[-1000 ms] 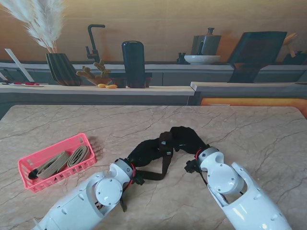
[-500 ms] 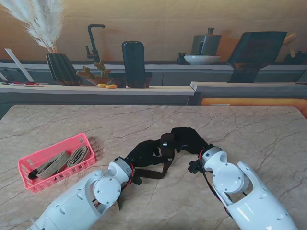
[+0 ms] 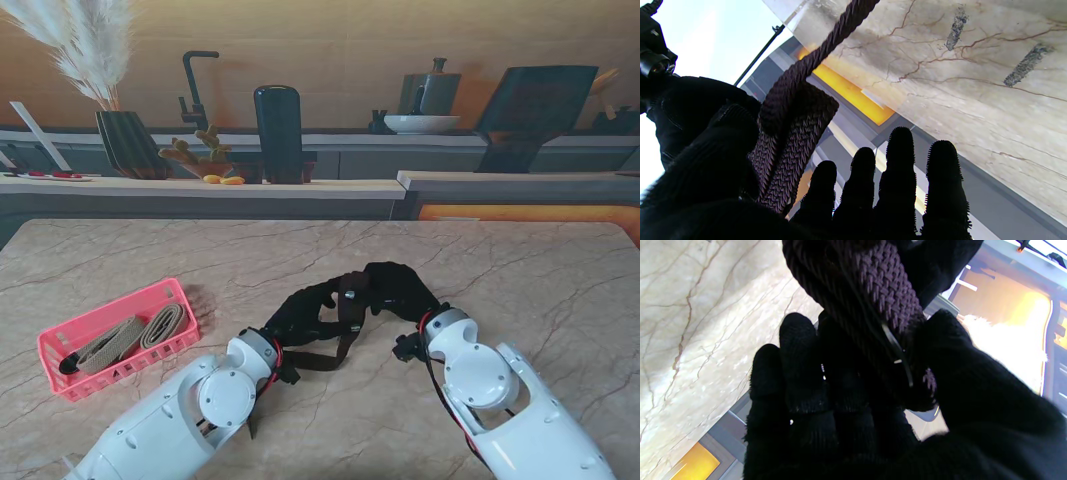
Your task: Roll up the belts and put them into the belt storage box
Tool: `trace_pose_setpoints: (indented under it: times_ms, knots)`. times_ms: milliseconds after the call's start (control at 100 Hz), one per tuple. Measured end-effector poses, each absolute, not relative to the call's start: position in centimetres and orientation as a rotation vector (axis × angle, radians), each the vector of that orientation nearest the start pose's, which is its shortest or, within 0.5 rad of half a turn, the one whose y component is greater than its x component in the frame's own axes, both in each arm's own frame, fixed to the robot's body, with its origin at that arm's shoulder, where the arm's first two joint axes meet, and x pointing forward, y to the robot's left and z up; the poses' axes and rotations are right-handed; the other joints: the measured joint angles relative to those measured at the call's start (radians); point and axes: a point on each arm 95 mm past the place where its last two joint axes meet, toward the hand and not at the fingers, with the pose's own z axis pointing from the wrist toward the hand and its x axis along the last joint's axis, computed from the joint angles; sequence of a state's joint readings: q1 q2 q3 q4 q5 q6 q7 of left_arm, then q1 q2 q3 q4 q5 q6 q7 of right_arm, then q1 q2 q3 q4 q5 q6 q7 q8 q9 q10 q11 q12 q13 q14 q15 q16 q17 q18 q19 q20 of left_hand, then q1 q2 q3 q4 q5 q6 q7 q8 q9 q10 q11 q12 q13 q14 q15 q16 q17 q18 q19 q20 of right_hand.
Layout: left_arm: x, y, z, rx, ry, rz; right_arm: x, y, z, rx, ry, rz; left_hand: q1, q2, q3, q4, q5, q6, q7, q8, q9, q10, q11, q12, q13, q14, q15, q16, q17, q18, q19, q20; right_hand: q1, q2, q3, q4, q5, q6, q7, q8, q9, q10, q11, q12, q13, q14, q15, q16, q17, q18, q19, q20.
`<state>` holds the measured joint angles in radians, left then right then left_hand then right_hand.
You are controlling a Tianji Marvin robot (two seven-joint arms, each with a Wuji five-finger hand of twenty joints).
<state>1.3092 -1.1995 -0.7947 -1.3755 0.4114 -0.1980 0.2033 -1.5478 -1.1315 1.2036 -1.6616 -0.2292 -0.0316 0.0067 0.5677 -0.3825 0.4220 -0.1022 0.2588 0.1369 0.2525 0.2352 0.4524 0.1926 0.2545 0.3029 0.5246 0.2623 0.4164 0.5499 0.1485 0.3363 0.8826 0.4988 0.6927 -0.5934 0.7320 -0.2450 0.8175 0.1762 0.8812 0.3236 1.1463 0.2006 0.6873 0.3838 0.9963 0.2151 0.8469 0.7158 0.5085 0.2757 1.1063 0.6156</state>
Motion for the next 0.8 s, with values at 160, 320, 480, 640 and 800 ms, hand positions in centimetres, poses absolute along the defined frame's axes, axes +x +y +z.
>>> trace_pose_setpoints:
  times_ms: [160, 320, 480, 640, 800]
  knots:
    - [40.7, -13.3, -34.5, -1.548, 1.361, -2.168, 40.5, 2.8, -29.6, -2.115, -1.073, -2.341, 0.000, 0.000, 0.001, 0.000, 0.000, 0.000, 0.000, -0.011, -0.033, 0.001, -0.001, -0.013, -0.046, -0.003, -0.044, -0.027, -0.032, 0.000, -0.050, 0.000, 0.000, 0.000, 0.000, 0.000, 0.000, 0.000, 0.000, 0.003, 0.000, -0.001, 0.000, 0.001, 0.000, 0.000, 0.000, 0.003, 0.000, 0.000, -0.001, 0.000]
    - [40.4, -12.8, -34.4, -1.585, 1.326, -2.186, 40.8, 2.7, -29.2, -2.227, -0.865, -2.304, 0.000, -0.022, 0.014, 0.000, -0.030, -0.001, 0.000, -0.011, -0.062, 0.001, -0.001, -0.022, -0.094, -0.009, -0.081, -0.052, -0.054, -0.005, -0.102, -0.001, 0.000, 0.000, 0.000, 0.000, 0.000, -0.001, 0.000, 0.006, 0.000, -0.001, 0.000, 0.002, 0.000, 0.000, 0.007, 0.013, 0.000, 0.000, -0.001, 0.000]
    - [40.0, -12.6, -34.4, -1.563, 1.355, -2.175, 41.1, 2.6, -28.5, -2.287, -0.667, -2.238, 0.014, -0.042, 0.050, 0.000, -0.038, -0.001, 0.023, 0.005, -0.073, 0.000, 0.008, 0.015, -0.096, -0.009, -0.088, -0.056, -0.054, -0.015, -0.137, -0.006, 0.000, 0.000, 0.000, 0.000, 0.000, -0.001, 0.000, 0.006, 0.000, -0.001, 0.005, 0.002, 0.000, 0.000, 0.019, 0.014, 0.000, -0.012, -0.001, 0.000]
    - [39.6, -12.5, -34.2, -1.557, 1.357, -2.162, 41.3, 2.4, -27.8, -2.334, -0.491, -2.161, 0.085, -0.053, 0.132, 0.000, 0.016, -0.001, 0.144, 0.123, 0.091, -0.029, 0.165, 0.200, 0.003, -0.009, 0.015, -0.012, 0.014, -0.017, -0.068, -0.009, 0.000, 0.001, 0.000, 0.000, 0.000, -0.001, 0.000, 0.006, 0.000, -0.001, 0.008, 0.002, 0.000, 0.000, 0.020, 0.014, 0.002, -0.013, -0.001, 0.000]
    - [39.5, -12.5, -34.0, -1.552, 1.263, -2.182, 41.5, 2.0, -26.7, -2.340, -0.319, -2.130, 0.176, -0.053, 0.199, 0.000, 0.099, -0.001, 0.285, 0.206, 0.281, -0.073, 0.303, 0.343, 0.137, -0.011, 0.130, 0.020, 0.065, -0.017, 0.024, -0.010, 0.000, 0.001, 0.000, 0.000, -0.001, -0.001, 0.000, 0.006, 0.000, -0.002, 0.014, 0.002, 0.000, -0.001, 0.020, 0.014, 0.004, -0.016, -0.001, 0.000]
